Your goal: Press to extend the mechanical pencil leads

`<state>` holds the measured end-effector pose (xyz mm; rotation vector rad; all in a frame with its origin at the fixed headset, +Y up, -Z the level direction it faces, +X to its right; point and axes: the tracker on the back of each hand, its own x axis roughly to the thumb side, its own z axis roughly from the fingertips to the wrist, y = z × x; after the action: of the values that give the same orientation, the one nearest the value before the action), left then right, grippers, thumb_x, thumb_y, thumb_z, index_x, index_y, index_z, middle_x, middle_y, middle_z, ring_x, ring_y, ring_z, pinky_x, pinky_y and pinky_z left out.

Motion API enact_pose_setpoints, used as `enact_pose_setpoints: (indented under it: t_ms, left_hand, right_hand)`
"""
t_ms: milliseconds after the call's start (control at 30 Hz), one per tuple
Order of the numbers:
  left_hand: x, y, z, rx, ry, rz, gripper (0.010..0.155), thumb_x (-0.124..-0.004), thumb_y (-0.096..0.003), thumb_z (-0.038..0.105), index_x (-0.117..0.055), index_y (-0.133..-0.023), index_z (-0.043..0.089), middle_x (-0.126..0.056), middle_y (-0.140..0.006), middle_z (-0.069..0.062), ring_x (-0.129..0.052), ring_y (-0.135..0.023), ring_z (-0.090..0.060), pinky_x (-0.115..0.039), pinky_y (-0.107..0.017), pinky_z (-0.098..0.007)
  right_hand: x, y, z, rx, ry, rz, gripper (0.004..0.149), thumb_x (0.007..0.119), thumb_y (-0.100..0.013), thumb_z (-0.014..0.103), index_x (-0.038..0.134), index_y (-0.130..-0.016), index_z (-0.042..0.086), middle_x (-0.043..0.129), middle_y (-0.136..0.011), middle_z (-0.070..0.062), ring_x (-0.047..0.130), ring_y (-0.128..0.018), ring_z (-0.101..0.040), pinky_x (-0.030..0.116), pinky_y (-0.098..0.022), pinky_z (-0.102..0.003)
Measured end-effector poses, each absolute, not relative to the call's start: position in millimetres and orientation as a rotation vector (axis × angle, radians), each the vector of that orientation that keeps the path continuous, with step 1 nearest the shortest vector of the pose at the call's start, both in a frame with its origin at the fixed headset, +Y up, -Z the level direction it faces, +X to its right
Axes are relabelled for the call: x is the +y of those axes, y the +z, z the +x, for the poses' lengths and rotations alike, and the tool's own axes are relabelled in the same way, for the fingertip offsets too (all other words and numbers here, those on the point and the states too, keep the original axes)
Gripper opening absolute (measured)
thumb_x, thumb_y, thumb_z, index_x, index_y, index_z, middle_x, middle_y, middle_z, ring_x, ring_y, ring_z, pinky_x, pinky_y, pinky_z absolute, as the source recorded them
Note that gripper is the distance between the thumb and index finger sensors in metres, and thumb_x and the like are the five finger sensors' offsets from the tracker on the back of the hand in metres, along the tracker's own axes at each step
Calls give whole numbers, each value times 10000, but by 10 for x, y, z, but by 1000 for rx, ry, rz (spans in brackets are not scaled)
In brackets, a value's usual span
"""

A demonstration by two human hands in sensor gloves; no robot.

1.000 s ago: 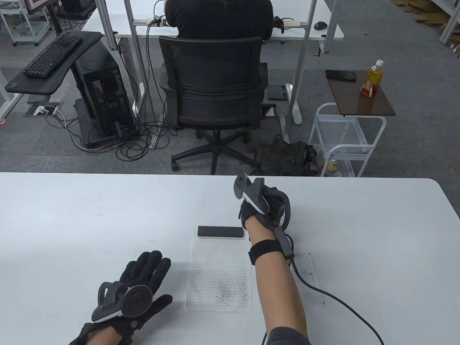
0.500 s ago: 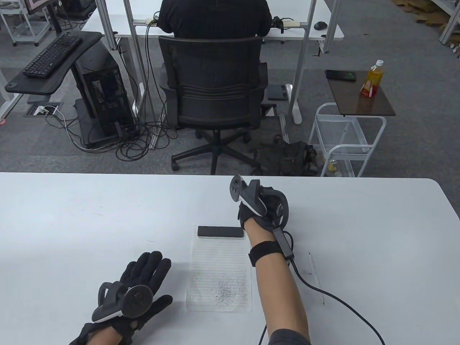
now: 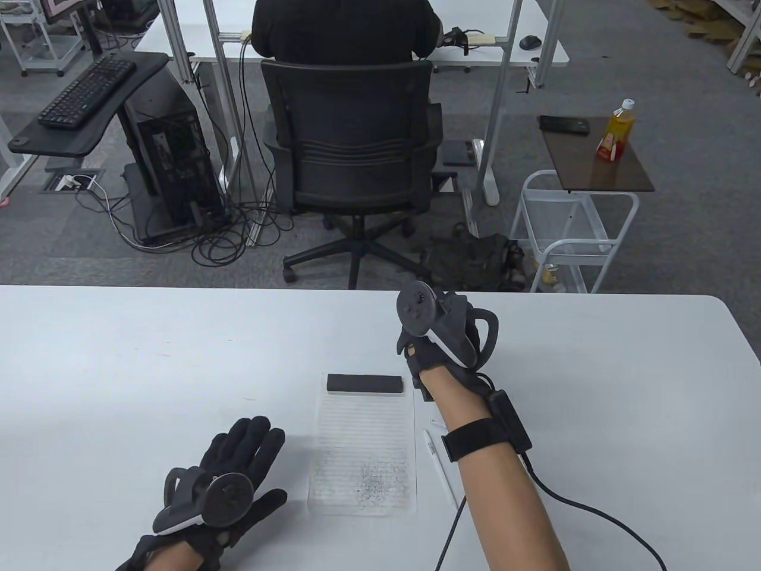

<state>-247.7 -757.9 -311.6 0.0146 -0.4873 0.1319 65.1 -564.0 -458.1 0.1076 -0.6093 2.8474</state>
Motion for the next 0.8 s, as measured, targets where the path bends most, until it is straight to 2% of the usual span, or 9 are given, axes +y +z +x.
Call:
enact_pose_setpoints:
  t_ms: [133, 267, 467, 633, 800]
  left_hand:
    - [-7587, -3121, -2490, -480, 140, 10, 905, -672, -459, 630, -218, -1146, 255, -193, -1205, -122, -284, -1118, -447, -357, -770, -650]
    - [-7590, -3122, -2495, -478, 147, 7, 904, -673, -458, 629, -220, -1145, 254, -194, -1204, -123, -287, -1116, -448, -358, -769, -650]
    - [-7582, -3107, -2464, -493, 147, 7, 905, -672, -458, 630, -217, -1146, 256, -193, -1204, -124, -283, -1117, -448, -357, -769, -651]
    - [-7563, -3062, -2389, -519, 153, 18, 906, -672, -458, 631, -215, -1146, 258, -190, -1205, -124, -280, -1119, -445, -355, -771, -650]
    - [-7581, -3039, -2333, -537, 156, 8, 906, -671, -458, 631, -215, -1146, 258, -190, -1205, -123, -279, -1120, -444, -355, -772, -650]
  right_hand:
    - [-5483, -4315, 768, -680, 2745, 142, 421, 908, -485, 324, 926, -820, 69, 1050, -646, -106, 1093, -586, -369, 908, -468, -558]
    - [-5518, -4062, 972, -682, 2601, 130, 418, 893, -500, 303, 898, -843, 65, 1043, -669, -120, 1094, -614, -384, 914, -483, -563]
    - [-5948, -3747, 1392, -608, 2236, 20, 410, 925, -499, 290, 899, -842, 68, 1041, -672, -124, 1089, -623, -389, 907, -493, -566]
    - [-6346, -3509, 1558, -598, 2012, -70, 426, 980, -475, 269, 887, -854, 100, 1027, -695, -104, 1076, -646, -371, 902, -512, -555]
    - [-6693, -3545, 1752, -514, 1832, -82, 409, 986, -469, 272, 903, -835, 112, 1035, -682, -97, 1083, -635, -366, 909, -503, -553]
